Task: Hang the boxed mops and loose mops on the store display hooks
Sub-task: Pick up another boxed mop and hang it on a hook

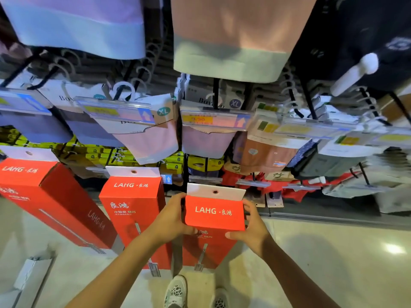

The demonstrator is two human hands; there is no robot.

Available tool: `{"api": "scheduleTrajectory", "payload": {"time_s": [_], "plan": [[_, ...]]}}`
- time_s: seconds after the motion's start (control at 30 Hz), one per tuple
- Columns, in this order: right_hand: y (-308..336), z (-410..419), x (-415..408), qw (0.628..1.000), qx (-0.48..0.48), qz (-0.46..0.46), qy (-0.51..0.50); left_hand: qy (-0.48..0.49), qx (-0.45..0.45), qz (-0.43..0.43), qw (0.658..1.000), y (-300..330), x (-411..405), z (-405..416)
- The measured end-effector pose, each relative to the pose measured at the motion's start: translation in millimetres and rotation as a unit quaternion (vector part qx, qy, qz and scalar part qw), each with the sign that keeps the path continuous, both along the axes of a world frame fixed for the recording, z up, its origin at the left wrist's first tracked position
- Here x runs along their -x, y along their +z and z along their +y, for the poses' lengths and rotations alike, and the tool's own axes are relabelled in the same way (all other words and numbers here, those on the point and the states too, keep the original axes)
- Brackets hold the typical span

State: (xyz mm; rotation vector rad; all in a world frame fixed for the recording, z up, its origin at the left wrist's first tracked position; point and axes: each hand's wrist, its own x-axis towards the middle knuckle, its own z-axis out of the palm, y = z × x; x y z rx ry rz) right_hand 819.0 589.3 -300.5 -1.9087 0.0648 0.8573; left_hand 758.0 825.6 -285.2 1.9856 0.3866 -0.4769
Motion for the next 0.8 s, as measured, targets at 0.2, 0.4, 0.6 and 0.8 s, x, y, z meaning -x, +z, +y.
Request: {"api": "scheduleTrajectory", "payload": {"time_s": [0.2, 0.4, 0.6, 0.8], "plan": [[3, -11, 23, 1.0, 0.009, 0.003, 0.012, -0.017, -0.025, -0.007, 1.0, 3, 24, -2], [23, -31, 60, 0.998, 0.044, -0.033, 0.034, -0.035, -0.047, -0.03, 0.998, 20, 63, -20], [91, -69, 120, 0.995, 0.057, -0.063, -0.045, -0.075, -0.014, -0.054, 0.996, 95, 85, -52], [202, -108, 172, 0.984, 0.009, -0.075, -0.159, -0.162, 0.041, -0.105, 0.98, 213, 90, -85]]}}
